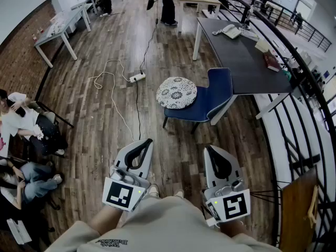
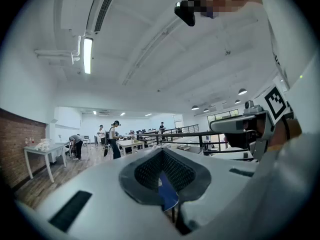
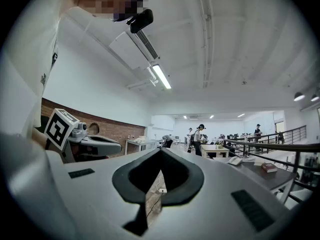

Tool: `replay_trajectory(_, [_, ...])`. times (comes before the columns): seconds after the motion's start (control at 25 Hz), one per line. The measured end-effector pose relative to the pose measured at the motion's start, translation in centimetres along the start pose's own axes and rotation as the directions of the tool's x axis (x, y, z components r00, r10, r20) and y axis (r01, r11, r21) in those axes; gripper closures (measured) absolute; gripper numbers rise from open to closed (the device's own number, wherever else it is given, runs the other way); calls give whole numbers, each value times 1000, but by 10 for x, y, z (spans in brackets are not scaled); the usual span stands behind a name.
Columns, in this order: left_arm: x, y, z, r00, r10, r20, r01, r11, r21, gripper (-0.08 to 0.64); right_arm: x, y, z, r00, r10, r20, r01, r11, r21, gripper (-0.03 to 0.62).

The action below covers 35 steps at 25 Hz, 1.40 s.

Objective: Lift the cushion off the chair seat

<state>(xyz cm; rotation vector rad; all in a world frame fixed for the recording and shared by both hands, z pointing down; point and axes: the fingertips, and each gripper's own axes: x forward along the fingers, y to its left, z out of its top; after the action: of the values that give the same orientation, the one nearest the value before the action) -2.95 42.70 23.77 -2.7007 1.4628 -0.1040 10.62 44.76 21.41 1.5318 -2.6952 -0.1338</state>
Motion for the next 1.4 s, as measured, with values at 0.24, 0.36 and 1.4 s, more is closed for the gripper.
replay_trajectory(0.24, [9,1,0,1000,-8,-2,8,1000,-4,555,7,-8,-1,1000,-2,2,2,1000,1,591])
replay_trajectory(0.36, [10,1,-4,1000,-15,-20,15,1000,3,555,7,-11,-3,1000,-16,2,16,1000,19,591])
replay_trajectory(1.4, [6,-52,-20,999,-15,-45,15,1000,-4,555,-34,-31,-30,1000,-19,-19,20,998,65,591])
